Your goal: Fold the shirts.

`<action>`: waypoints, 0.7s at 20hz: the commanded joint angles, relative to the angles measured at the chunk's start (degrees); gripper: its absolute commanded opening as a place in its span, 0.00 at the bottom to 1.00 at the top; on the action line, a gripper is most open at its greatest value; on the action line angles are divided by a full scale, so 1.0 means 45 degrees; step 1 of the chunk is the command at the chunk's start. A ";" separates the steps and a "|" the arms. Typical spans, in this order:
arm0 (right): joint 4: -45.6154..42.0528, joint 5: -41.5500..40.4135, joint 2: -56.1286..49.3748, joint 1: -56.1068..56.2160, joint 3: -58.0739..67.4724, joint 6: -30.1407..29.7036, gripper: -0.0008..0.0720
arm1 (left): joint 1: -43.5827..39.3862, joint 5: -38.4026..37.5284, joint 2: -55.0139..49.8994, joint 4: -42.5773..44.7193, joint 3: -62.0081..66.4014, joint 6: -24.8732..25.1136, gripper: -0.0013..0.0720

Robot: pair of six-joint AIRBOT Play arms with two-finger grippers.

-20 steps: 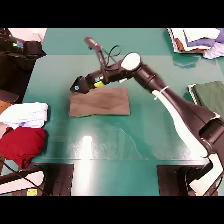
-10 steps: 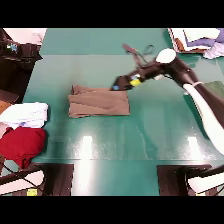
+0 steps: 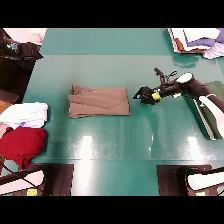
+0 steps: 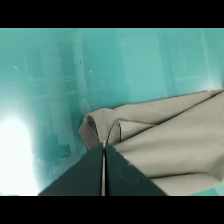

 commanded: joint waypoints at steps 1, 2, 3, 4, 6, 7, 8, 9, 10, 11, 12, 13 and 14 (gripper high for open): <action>0.0714 -0.0131 -0.1486 0.0767 0.0962 -0.0063 0.93 | 0.0005 0.0126 0.0010 -0.0019 0.0000 -0.0005 0.06; 0.1083 -0.0053 -0.1962 0.1093 0.1467 -0.0063 0.94 | 0.0005 0.0126 0.0010 -0.0019 0.0000 -0.0005 0.06; 0.1506 0.0092 -0.2467 0.1433 0.2011 -0.0063 0.94 | 0.0005 0.0126 0.0010 -0.0019 0.0000 -0.0005 0.06; 0.1792 0.0306 -0.2919 0.1715 0.2511 -0.0063 0.93 | 0.0005 0.0121 0.0010 -0.0019 -0.0005 -0.0005 0.06; 0.2263 0.0865 -0.3687 0.2195 0.3434 -0.0063 0.87 | 0.0005 0.0107 0.0010 -0.0034 0.0000 -0.0005 0.06; 0.2336 0.1171 -0.3978 0.2424 0.3842 -0.0068 0.70 | 0.0005 0.0073 0.0010 -0.0034 0.0000 -0.0010 0.06; 0.2331 0.1447 -0.4197 0.2599 0.4187 -0.0083 0.60 | 0.0005 0.0024 0.0010 -0.0034 0.0000 -0.0010 0.06; 0.2331 0.1719 -0.4337 0.2739 0.4507 -0.0262 0.48 | 0.0005 -0.0005 0.0010 -0.0078 0.0000 -0.0015 0.06; 0.2327 0.1923 -0.4396 0.2764 0.4760 -0.0505 0.20 | 0.0005 -0.0005 0.0010 -0.0243 -0.0005 -0.0015 0.06; 0.2307 0.2079 -0.4386 0.2744 0.4998 -0.0627 0.06 | 0.0005 -0.0015 0.0010 -0.0466 -0.0005 -0.0015 0.06; 0.2195 0.2297 -0.4367 0.2623 0.5304 -0.0627 0.04 | 0.0005 -0.0063 0.0010 -0.0690 -0.0005 -0.0015 0.06; 0.2064 0.2531 -0.4274 0.2433 0.5576 -0.0622 0.03 | 0.0000 -0.0199 0.0010 -0.0947 -0.0005 -0.0015 0.06; 0.1948 0.2613 -0.4031 0.2152 0.5756 -0.0602 0.03 | 0.0005 -0.0350 0.0010 -0.1234 -0.0005 -0.0015 0.06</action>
